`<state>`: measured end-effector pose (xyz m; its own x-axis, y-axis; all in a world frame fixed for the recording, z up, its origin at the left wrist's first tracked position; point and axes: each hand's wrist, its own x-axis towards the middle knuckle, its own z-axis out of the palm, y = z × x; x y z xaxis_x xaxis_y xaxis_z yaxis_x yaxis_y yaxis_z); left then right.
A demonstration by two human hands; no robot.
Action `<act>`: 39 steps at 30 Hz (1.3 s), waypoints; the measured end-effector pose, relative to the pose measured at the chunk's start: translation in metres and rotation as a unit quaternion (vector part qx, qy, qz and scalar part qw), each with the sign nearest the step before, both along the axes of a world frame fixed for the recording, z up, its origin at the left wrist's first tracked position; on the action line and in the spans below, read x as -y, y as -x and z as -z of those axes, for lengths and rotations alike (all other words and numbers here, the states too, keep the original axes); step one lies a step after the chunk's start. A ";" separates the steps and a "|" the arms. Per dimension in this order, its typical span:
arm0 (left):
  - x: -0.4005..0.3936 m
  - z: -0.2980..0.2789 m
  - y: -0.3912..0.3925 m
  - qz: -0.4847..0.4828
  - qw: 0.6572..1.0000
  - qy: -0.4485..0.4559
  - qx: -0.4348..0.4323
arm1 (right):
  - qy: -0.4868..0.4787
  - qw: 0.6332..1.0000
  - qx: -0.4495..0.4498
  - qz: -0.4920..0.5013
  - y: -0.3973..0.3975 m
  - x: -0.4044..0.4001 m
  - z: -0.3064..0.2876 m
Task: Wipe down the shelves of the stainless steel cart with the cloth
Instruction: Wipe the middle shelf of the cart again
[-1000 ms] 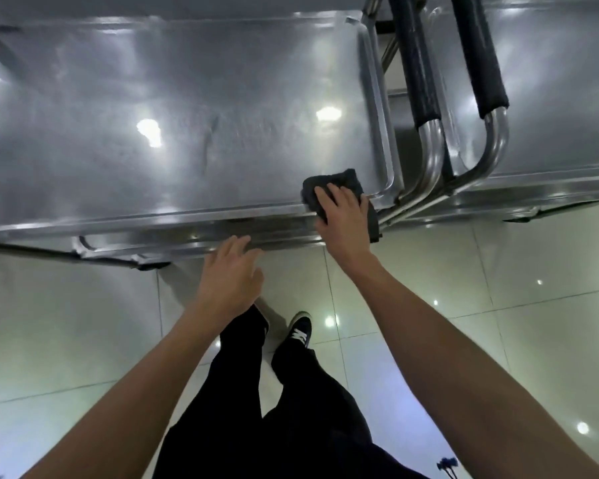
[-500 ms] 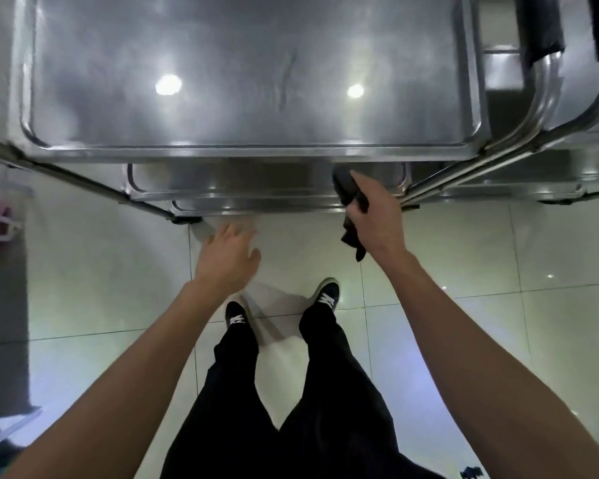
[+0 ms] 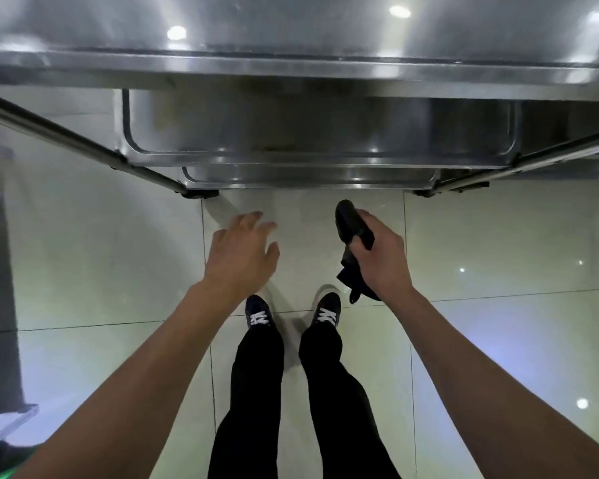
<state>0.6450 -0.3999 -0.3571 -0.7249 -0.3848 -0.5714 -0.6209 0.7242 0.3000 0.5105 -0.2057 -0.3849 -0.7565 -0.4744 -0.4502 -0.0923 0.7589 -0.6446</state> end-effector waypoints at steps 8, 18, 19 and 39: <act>0.023 0.063 0.049 0.002 0.997 0.030 -0.071 | 0.040 0.996 -0.078 0.004 0.065 0.061 0.057; 0.054 0.076 0.098 -0.001 0.989 0.055 -0.136 | 0.085 0.972 -0.218 -0.023 0.131 0.120 0.040; 0.056 0.079 0.101 0.004 0.988 0.056 -0.142 | 0.072 0.970 -0.230 -0.037 0.135 0.125 0.043; 0.052 0.185 0.123 0.024 0.921 0.215 -0.325 | 0.000 0.930 -0.306 -0.204 0.126 0.161 0.158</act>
<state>0.5223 -0.4518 -0.5422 -0.8817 -0.4332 0.1871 -0.3758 0.8844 0.2769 0.3844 -0.3663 -0.5425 -0.6281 -0.7781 0.0056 -0.7225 0.5805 -0.3757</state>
